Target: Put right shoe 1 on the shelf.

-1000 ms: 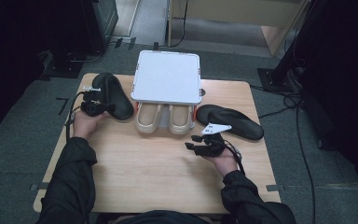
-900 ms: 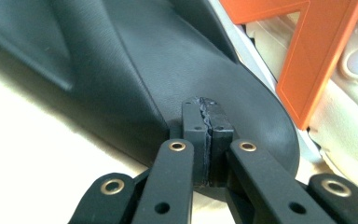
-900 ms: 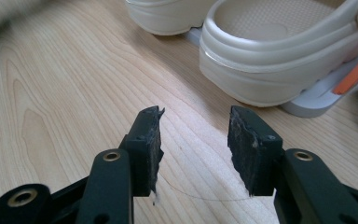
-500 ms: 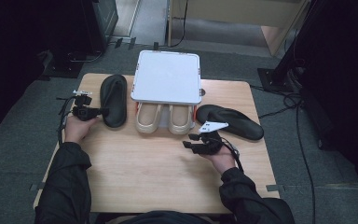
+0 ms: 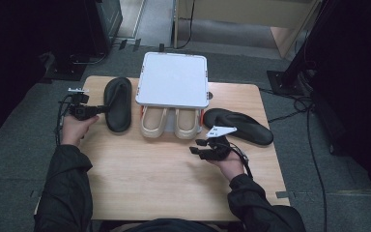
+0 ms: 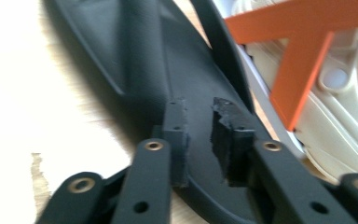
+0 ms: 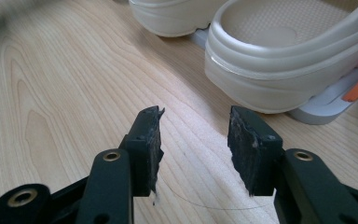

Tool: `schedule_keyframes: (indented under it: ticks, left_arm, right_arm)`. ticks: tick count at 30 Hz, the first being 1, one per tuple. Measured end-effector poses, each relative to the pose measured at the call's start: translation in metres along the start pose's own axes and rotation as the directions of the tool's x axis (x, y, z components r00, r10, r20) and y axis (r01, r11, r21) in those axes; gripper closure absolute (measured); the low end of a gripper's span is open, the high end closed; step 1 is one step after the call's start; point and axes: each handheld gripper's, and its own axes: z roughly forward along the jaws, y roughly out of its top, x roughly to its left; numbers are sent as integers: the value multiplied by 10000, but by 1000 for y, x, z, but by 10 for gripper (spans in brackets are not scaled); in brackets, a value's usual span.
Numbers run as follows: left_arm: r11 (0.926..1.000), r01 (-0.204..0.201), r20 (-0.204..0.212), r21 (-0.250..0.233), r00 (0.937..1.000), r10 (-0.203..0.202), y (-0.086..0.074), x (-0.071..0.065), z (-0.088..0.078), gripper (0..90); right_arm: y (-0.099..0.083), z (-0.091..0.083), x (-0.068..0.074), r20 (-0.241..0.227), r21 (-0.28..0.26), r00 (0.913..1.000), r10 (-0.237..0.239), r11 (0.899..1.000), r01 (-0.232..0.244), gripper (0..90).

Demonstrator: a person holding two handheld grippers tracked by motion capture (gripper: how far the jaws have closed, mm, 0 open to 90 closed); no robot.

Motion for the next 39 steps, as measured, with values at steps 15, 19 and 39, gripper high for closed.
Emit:
schedule_keyframes:
  ticks: [15, 19, 39]
  left_arm:
    - [9995, 315, -222, 3, 9993, -315, 19, 14, 17, 607]
    - [9992, 402, -268, 91, 9988, -399, 21, 18, 24, 600]
    - [9993, 282, -478, -247, 9984, -294, 20, 20, 48, 655]
  right_arm:
    - [-9, -6, 2, 168, 55, 9998, 131, 9999, -132, 547]
    - [-11, -8, 3, 186, 140, 9997, 171, 9998, -174, 546]
    - [-16, -9, 3, 285, 132, 9992, 282, 9995, -286, 539]
